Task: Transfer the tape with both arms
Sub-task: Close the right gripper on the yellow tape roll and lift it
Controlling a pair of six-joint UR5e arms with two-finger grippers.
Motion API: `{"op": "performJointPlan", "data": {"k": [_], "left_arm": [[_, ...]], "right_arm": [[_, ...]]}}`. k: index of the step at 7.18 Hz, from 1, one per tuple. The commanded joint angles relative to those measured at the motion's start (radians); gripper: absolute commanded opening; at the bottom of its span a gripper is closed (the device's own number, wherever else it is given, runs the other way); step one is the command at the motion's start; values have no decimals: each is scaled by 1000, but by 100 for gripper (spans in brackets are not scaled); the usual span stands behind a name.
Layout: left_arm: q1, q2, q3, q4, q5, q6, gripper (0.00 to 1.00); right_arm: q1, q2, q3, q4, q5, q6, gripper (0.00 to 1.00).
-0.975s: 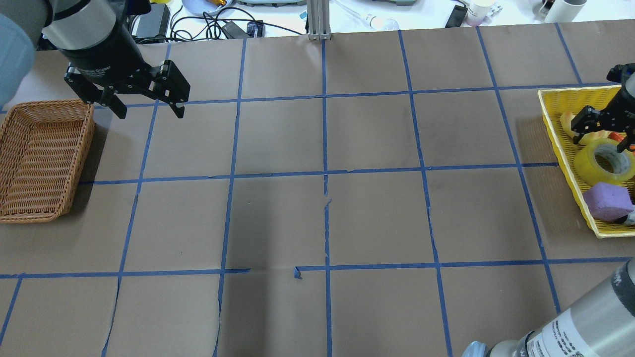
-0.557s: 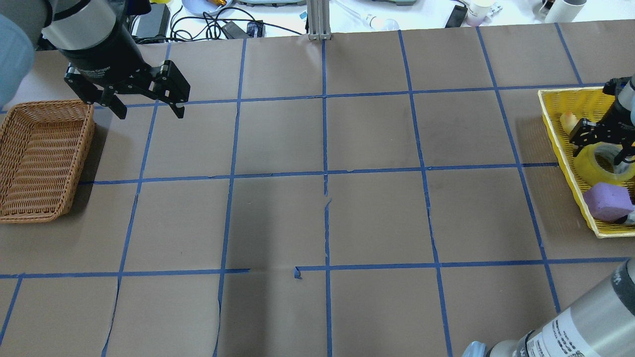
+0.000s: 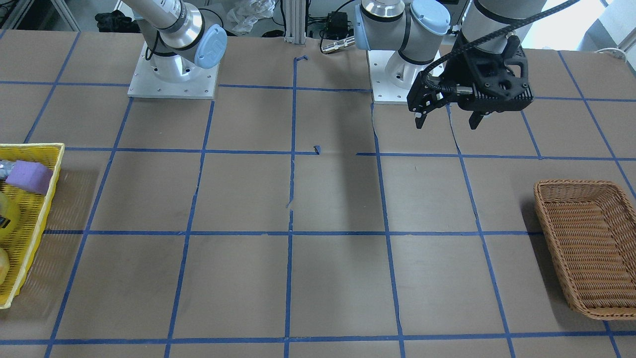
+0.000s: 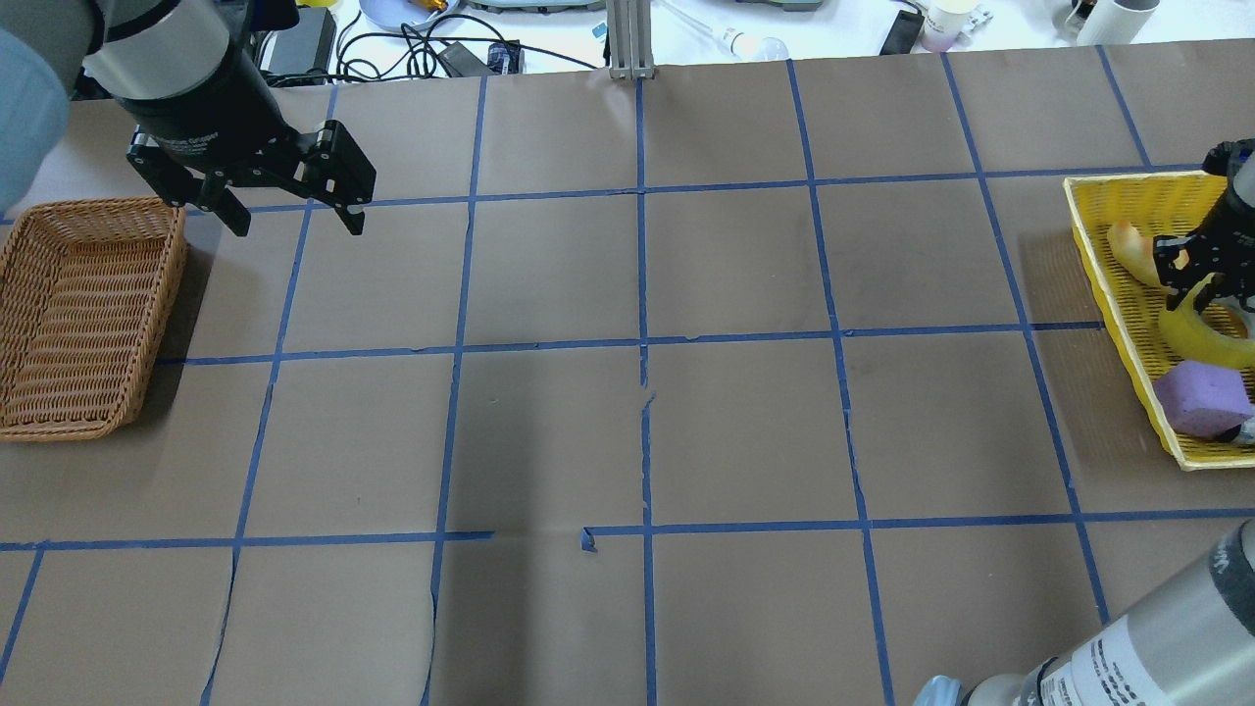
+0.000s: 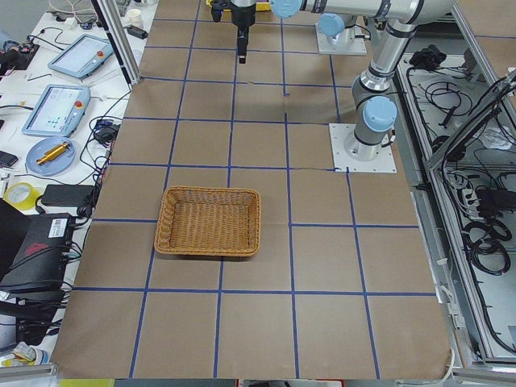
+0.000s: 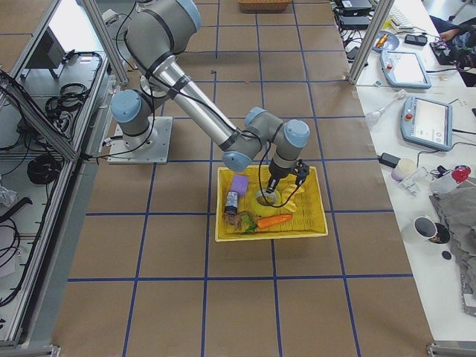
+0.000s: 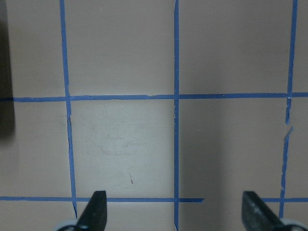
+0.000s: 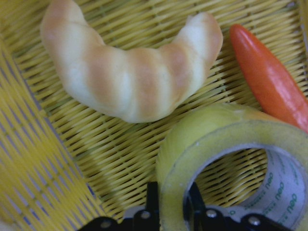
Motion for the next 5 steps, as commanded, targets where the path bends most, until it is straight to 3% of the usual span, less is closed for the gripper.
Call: {"op": "performJointPlan", "data": {"k": [1, 3, 5], "left_arm": [[0, 0, 0, 0, 1, 1, 100], [1, 0, 0, 0, 1, 1, 100], [1, -2, 2, 2, 1, 6, 100]], "right_arm": [[28, -112, -19, 62, 74, -38, 0], [190, -239, -26, 190, 63, -30, 0], [421, -216, -73, 219, 72, 186, 0]]}}
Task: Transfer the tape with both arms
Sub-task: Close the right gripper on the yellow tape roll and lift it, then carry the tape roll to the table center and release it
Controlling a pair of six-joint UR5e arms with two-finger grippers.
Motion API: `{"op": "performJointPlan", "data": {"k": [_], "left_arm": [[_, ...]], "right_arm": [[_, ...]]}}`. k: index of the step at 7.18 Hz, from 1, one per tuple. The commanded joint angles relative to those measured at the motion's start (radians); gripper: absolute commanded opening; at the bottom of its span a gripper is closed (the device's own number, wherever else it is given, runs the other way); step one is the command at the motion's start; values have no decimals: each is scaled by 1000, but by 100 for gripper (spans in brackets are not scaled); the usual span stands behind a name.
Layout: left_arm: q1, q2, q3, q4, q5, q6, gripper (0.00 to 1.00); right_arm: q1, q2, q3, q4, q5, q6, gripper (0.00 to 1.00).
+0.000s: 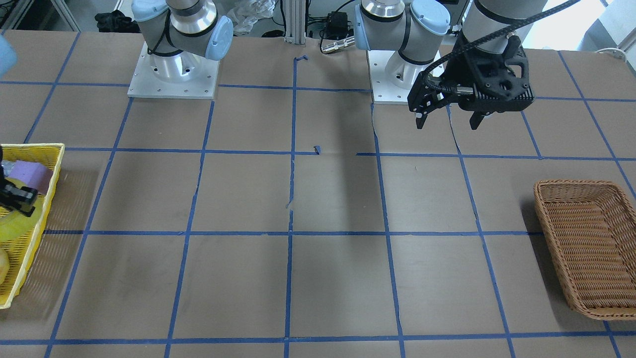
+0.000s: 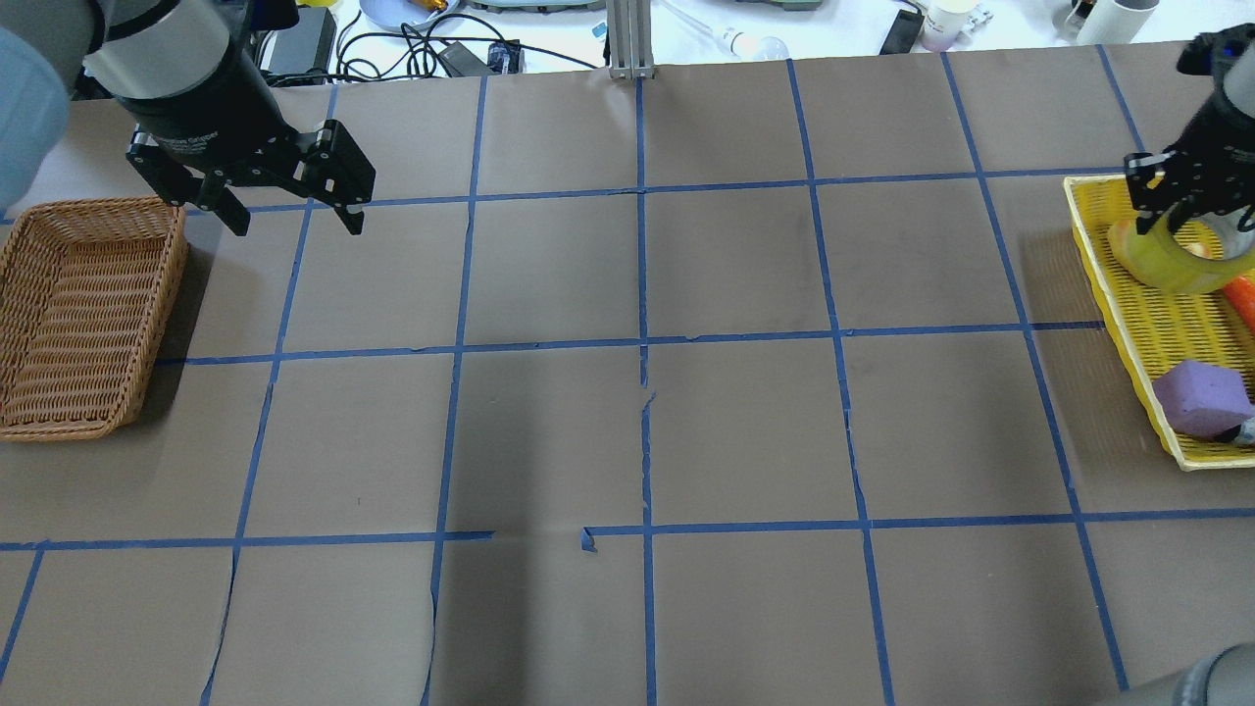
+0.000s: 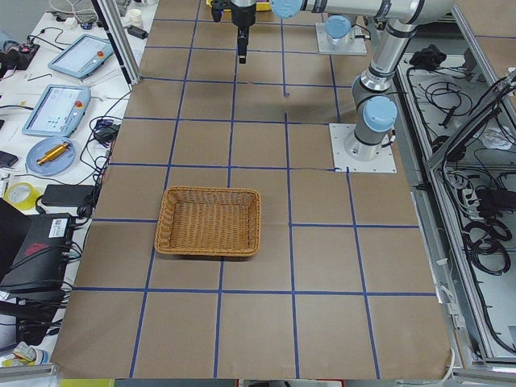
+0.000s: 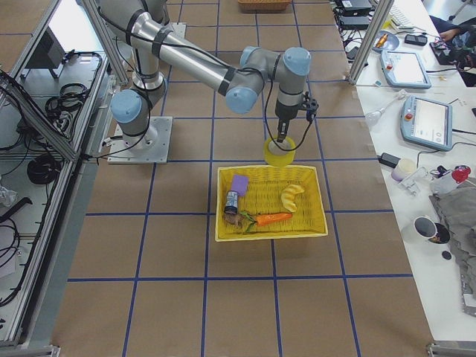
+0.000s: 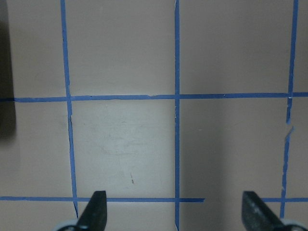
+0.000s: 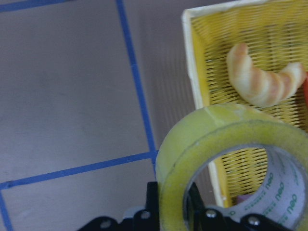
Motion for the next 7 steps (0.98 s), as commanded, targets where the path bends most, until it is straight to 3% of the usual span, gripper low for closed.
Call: {"op": "performJointPlan", "data": {"k": [1, 4, 7], "left_arm": [[0, -1, 1, 1, 0, 2, 100], [0, 1, 2, 1, 0, 4, 100], [0, -1, 2, 1, 0, 5, 100]], "right_arm": [[287, 47, -65, 17, 5, 253, 0], [578, 254, -260, 17, 27, 574, 0], [620, 368, -276, -113, 125, 685, 0]]}}
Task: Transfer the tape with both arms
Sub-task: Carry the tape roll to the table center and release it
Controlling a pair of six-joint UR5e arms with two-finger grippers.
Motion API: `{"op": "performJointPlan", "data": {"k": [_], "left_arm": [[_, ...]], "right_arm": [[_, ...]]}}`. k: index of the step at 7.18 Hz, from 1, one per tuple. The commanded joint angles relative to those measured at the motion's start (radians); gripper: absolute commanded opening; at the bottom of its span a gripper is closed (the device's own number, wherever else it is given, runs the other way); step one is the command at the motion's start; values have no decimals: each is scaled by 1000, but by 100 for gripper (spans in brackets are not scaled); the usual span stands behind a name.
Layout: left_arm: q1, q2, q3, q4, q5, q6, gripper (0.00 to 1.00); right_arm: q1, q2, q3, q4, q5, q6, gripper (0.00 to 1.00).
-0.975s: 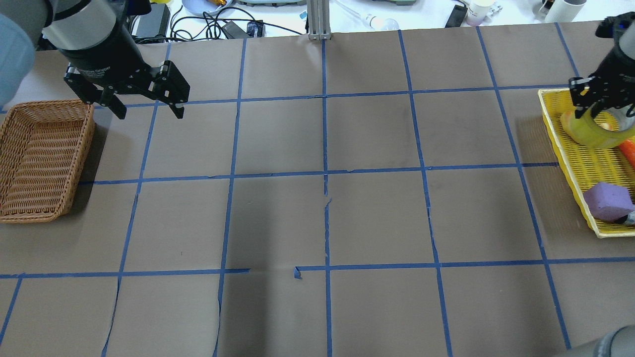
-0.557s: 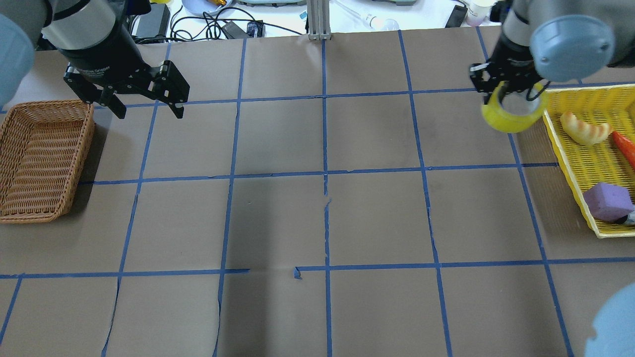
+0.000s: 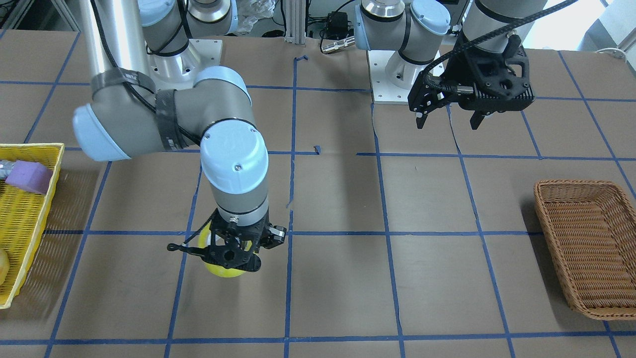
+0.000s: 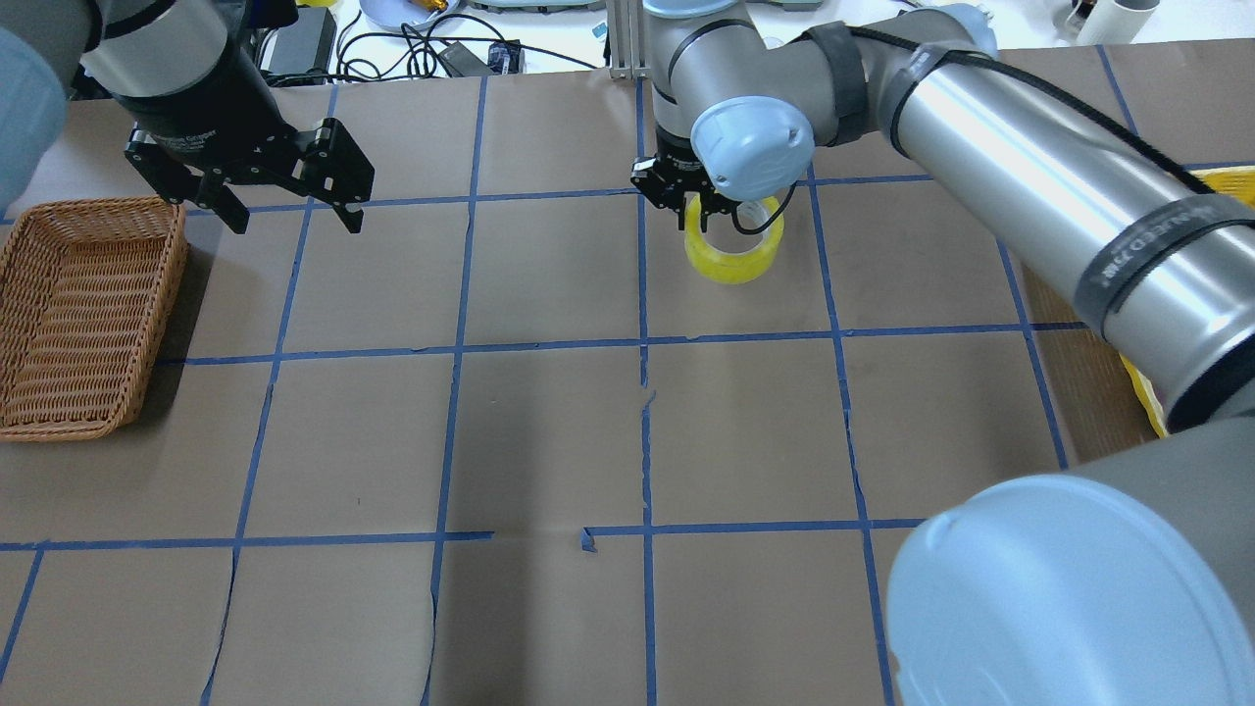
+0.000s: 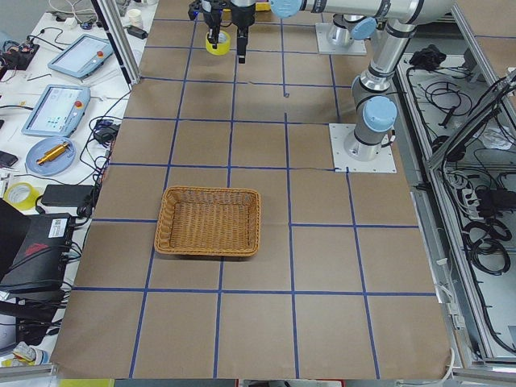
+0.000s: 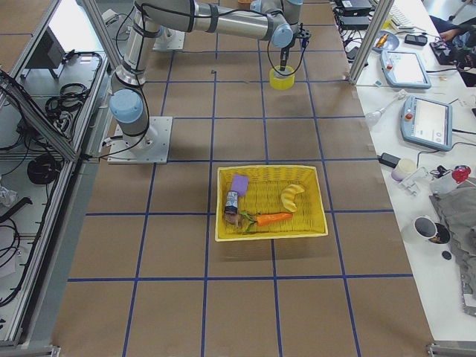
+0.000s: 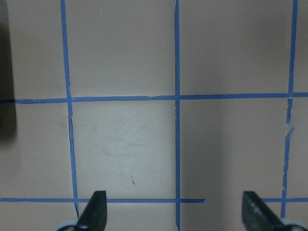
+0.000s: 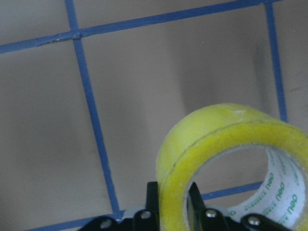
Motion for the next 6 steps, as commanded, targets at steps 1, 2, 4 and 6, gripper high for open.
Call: {"op": "performJointPlan", "data": {"k": [1, 2, 4, 6], "left_arm": [[0, -1, 0, 0, 0, 0, 100], [0, 1, 0, 0, 0, 0, 100], [0, 1, -1, 0, 1, 0, 100], [0, 1, -1, 0, 1, 0, 100]], "right_arm": [[50, 76, -8, -76, 77, 108, 0], [76, 103, -10, -99, 80, 163, 0], [82, 124, -8, -126, 93, 188, 0], [82, 126, -8, -143, 93, 161, 99]]}}
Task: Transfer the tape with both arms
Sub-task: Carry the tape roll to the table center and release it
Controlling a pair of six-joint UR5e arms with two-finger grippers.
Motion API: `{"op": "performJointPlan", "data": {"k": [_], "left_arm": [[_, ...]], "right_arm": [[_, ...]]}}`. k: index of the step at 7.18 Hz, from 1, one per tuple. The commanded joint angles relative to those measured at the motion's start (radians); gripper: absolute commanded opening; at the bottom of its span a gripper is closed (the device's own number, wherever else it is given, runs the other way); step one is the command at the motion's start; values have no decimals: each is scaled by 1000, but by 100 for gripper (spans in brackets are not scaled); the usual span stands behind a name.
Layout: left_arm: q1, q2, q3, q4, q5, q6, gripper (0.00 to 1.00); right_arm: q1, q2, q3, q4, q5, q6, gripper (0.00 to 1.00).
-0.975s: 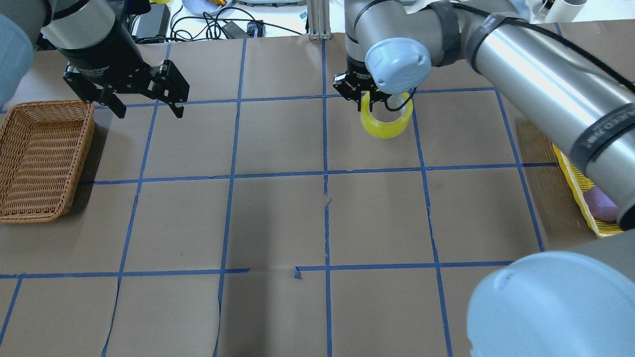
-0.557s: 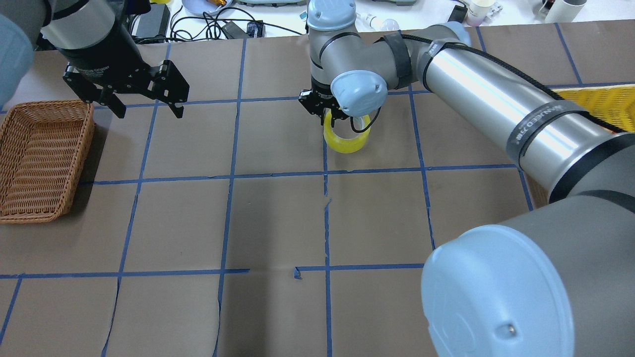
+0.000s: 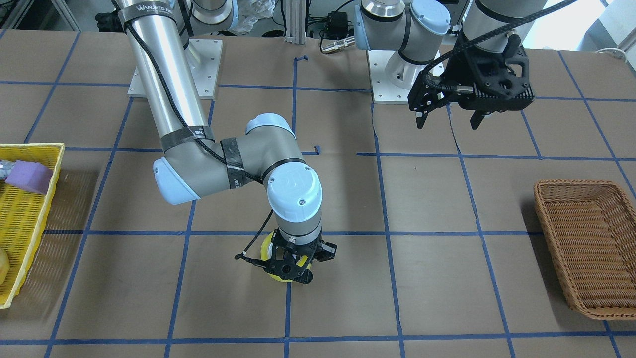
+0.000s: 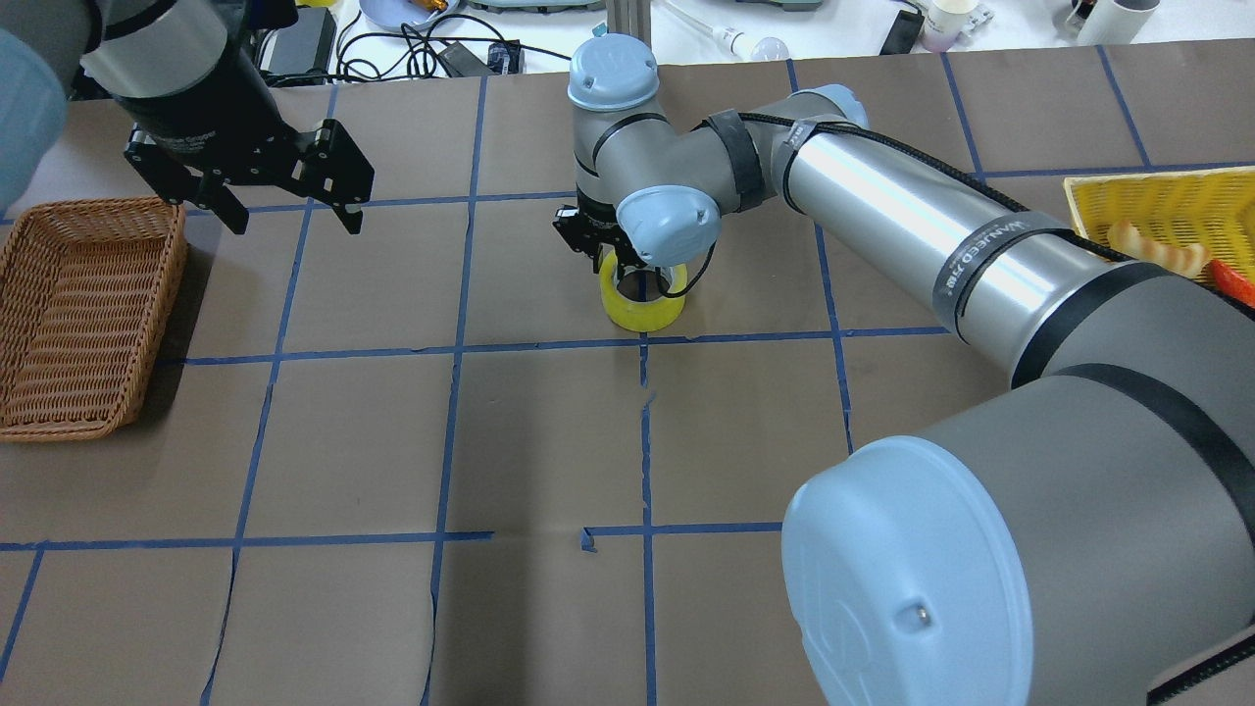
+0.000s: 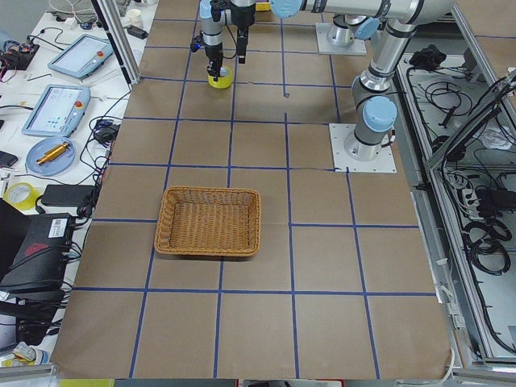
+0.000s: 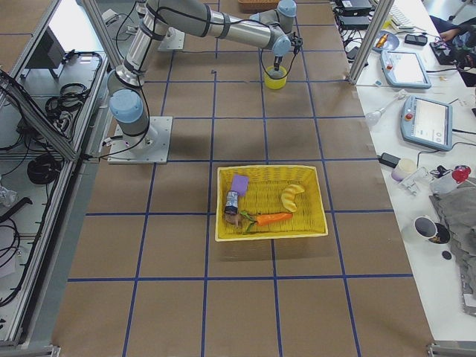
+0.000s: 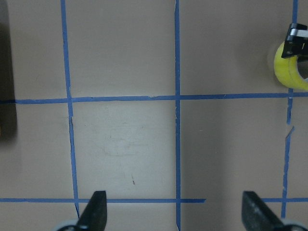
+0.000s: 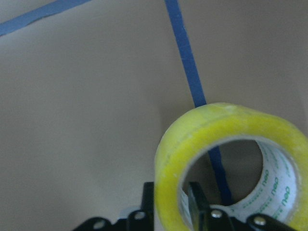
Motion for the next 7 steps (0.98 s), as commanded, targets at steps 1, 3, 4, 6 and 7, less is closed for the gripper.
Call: {"op": "performJointPlan", "data": {"k": [1, 3, 4, 6, 7], "left_arm": [[0, 0, 0, 0, 0, 0, 100], [-2, 3, 3, -3, -17, 2, 100], [-2, 15, 3, -6, -9, 0, 100], [0, -15, 17, 1, -12, -23, 100], [-8, -32, 17, 46, -21, -46, 100]], "right_arm": [[1, -9, 2, -7, 1, -14, 100], [-20, -143, 16, 115, -65, -159, 100], [-45, -215, 20, 175, -94, -254, 100], [-186, -332, 35, 272, -80, -513, 100], [-242, -406, 66, 385, -79, -652, 100]]}}
